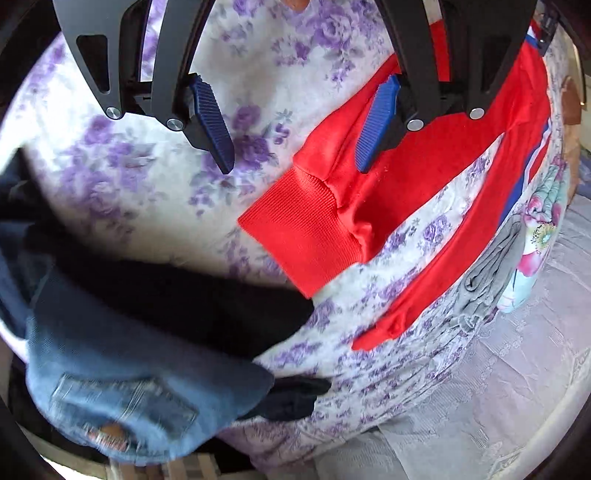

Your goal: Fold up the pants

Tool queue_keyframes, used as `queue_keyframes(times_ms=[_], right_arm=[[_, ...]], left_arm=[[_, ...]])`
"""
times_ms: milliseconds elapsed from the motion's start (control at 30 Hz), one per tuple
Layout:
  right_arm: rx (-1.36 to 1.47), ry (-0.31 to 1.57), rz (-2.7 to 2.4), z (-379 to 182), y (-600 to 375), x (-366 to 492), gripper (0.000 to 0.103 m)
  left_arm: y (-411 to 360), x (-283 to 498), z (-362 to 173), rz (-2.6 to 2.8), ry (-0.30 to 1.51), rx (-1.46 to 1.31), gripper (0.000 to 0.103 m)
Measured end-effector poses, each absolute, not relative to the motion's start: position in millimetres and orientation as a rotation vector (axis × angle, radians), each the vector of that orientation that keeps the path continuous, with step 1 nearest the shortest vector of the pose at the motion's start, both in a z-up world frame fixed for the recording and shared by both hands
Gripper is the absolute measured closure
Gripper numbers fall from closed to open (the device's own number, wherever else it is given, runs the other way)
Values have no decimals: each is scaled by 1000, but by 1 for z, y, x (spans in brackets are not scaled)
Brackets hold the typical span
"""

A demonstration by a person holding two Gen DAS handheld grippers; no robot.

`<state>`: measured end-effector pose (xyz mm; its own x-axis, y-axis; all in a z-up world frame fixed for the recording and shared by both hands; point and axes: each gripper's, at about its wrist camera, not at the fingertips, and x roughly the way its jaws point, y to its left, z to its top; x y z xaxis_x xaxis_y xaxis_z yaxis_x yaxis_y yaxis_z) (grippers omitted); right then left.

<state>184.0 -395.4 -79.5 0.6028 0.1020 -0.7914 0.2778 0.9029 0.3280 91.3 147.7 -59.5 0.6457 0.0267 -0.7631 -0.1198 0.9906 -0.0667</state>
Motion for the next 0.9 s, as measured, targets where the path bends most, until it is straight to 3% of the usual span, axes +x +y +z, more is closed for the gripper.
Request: queue_keyframes(times_ms=[33,100,167,300,333,367,400,433,600,700,767,900], right_arm=[[434,916,-94,-80,-390,187,46],[353,904,-100,-79,-375,195,75],[346,889,-102,-72,-371,188,84],[350,843,-159,-57,-387,155,85],[327,838,-188,-55,-391,148,84],[307,853,-203,-57,-393,147,74],[281,889,-206,-61,-393,148,52],[258,932,-200,-64,-394,149,47],[161,857,-140,-14,-374,125,44],[-18,714,72,37,-317,127,30],[-124,680,259,50,-273,146,24],[-300,736,598,46,-180,206,23]], left_arm=[[146,92,-57,90,863,-107,21],[146,90,-49,92,856,-126,21],[155,87,-42,95,855,-160,21],[176,82,-24,125,827,-174,21],[180,83,-21,129,820,-171,20],[185,87,-14,135,811,-155,20],[188,91,-11,140,806,-143,20],[193,98,-4,149,792,-120,20],[221,137,13,98,794,-63,20],[235,175,12,-43,843,-54,20],[239,203,6,-151,883,-40,20],[245,246,-10,-239,926,19,21]])
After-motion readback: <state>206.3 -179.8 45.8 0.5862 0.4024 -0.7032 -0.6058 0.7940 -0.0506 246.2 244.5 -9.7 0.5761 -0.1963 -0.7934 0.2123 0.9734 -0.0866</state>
